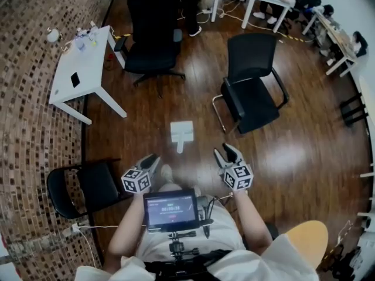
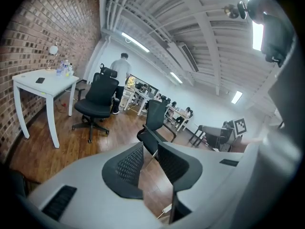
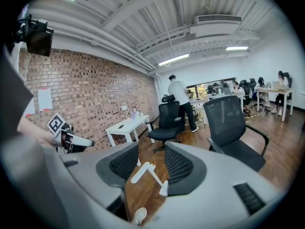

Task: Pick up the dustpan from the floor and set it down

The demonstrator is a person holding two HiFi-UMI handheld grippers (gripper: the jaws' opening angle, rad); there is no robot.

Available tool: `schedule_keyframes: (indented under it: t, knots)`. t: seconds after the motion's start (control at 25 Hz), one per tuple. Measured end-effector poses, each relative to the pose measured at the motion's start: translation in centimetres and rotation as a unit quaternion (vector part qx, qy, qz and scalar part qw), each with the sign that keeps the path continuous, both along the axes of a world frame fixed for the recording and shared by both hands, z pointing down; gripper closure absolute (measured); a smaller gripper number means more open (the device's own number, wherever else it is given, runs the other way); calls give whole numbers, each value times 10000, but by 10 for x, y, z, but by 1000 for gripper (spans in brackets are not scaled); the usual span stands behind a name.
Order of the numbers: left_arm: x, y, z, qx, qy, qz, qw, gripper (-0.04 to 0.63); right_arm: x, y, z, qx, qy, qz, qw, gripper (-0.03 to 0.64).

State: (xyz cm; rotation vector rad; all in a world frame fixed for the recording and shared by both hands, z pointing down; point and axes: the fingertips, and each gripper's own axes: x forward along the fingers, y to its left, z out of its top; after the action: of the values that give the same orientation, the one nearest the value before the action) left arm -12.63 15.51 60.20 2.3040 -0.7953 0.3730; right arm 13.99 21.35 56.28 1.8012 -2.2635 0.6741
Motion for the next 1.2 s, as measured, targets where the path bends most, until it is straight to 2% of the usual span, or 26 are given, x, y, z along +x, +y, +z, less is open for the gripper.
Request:
schedule_keyframes:
  t: [0.24,0.52,0.68,0.92,1.2]
  knots:
    - [0,60,1,-16,-29,-83,10000,502,10,44,20,115,134,-271,9995,417]
    - [-4,110,7,-118,-102,-224,9996,505,-8,83,20,-64,15,-460,9989,417]
    - [-2,115,16,-134,-130,-129,9997,505,-10,89,25,-96,110,-489,9987,419]
    - [11,102,22,-180,-206,239,9993,505,-5,100,14,104,325,-191,9992,422]
    - [8,83,7,-113,-349,637,9973,512,-26,94,10,106,200,74,9997,423]
